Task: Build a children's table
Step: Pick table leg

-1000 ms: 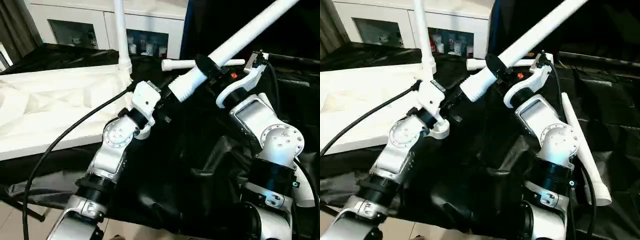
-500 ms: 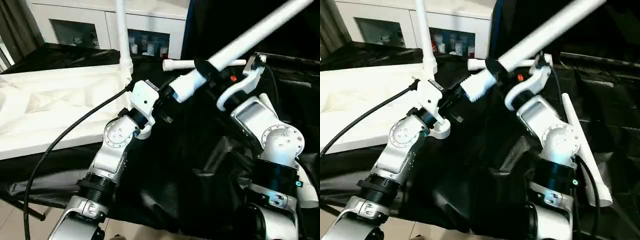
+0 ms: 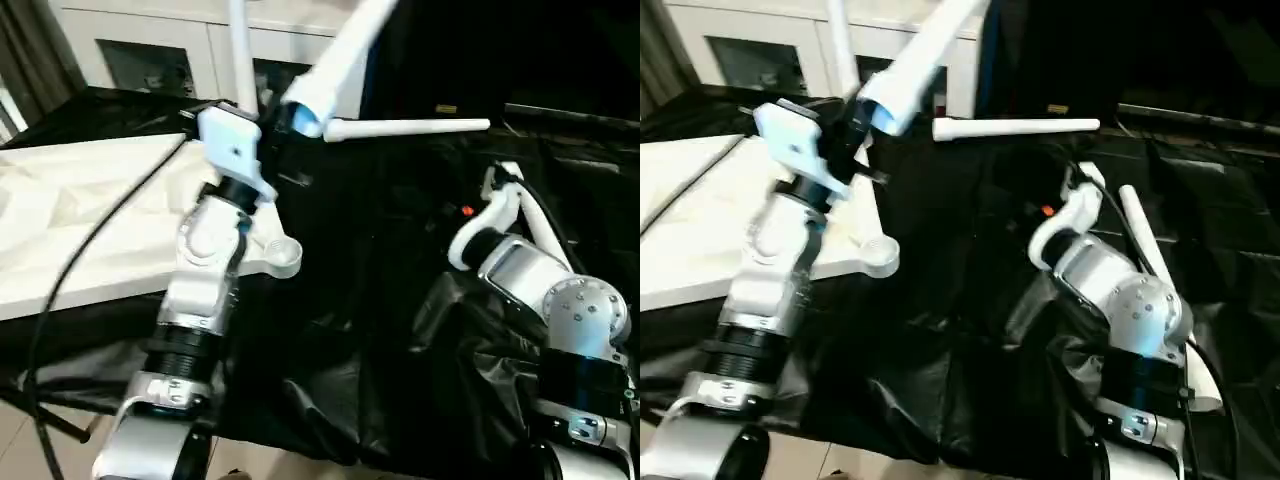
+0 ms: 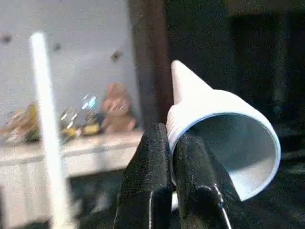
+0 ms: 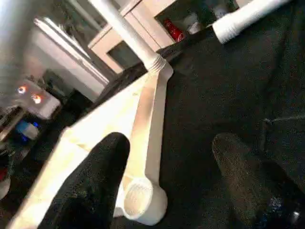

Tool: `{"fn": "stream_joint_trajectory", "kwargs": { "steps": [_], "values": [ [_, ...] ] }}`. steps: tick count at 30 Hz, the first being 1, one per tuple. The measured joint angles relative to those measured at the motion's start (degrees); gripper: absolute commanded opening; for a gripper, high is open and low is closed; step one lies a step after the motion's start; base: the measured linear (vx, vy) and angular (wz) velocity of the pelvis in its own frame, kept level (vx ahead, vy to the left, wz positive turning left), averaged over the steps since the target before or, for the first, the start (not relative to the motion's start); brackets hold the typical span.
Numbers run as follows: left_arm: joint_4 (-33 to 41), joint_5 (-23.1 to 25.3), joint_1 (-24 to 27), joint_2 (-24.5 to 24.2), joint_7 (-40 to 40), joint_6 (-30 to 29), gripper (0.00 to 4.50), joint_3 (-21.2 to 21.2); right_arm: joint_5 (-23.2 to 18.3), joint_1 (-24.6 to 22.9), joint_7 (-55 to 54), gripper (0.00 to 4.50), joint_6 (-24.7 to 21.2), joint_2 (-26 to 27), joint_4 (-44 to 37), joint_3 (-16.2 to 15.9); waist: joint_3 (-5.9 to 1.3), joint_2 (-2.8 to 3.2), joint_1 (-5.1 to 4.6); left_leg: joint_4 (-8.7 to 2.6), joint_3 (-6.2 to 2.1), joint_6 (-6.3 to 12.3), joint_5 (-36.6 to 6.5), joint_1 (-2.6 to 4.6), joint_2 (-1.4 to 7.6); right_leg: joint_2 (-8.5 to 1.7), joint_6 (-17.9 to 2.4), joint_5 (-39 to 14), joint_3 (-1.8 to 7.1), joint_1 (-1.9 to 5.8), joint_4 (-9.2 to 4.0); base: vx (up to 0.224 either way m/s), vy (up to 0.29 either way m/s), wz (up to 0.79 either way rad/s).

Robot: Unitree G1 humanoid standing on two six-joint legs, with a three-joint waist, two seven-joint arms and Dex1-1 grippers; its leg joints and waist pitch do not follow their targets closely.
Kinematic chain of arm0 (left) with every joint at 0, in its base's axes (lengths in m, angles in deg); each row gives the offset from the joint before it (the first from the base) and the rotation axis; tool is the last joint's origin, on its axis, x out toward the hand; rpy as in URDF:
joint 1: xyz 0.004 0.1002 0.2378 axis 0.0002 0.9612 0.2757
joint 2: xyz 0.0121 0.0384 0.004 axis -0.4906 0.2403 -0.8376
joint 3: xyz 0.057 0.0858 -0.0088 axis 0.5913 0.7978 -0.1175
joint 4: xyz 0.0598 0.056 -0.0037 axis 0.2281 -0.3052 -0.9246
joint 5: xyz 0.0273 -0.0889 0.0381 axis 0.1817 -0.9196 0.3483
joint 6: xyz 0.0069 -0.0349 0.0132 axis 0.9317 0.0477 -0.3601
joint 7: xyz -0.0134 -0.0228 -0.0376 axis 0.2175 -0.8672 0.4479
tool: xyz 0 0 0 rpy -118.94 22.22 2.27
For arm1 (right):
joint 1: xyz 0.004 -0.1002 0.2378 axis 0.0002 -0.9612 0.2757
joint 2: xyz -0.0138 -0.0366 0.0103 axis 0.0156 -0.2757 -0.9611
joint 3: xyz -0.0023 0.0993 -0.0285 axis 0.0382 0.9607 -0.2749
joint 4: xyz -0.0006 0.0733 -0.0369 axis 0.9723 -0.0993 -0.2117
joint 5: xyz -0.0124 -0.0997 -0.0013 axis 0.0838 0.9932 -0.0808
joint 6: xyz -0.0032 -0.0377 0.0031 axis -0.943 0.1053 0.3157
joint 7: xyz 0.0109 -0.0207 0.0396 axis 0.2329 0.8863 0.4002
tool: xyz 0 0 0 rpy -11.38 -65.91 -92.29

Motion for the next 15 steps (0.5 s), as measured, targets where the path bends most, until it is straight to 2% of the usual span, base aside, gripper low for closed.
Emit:
{"fn": "stream_joint_trajectory", "kwargs": {
  "steps": [5, 8, 15],
  "values": [
    [-10.37, 1.96, -4.68, -2.31, -1.35, -4.53, 0.03, -0.43, 8.74, -3.01, 1.81, 3.19, 6.01, -4.31, -2.8, -6.33, 0.0, 0.02, 0.32, 0.01, 0.0, -0.12, 0.05, -0.11, -0.01, -0.01, 0.08, 0.3, 0.01, -0.03, -0.19, 0.0, 0.0, 0.0],
    [-16.24, 1.77, -7.86, -2.05, -1.53, -6.01, 0.03, -0.82, 12.84, -3.93, 1.67, 3.19, 9.63, -6.09, -4.51, -9.81, 0.0, 0.02, 0.34, 0.06, 0.0, -0.04, 0.1, -0.3, -0.01, -0.01, 0.11, 0.46, 0.0, -0.1, -0.29, 0.0, 0.0, 0.0],
    [-27.73, 3.29, -13.99, -3.02, -2.79, -6.5, 0.03, -1.31, 17.28, -5.88, 1.81, 3.19, 12.93, -6.81, -6.46, -12.43, -0.01, 0.04, 0.18, 0.09, -0.02, 0.06, 0.13, -0.33, -0.01, -0.01, 0.07, 0.59, 0.0, -0.11, -0.3, 0.0, 0.0, 0.0]
  ]
}}
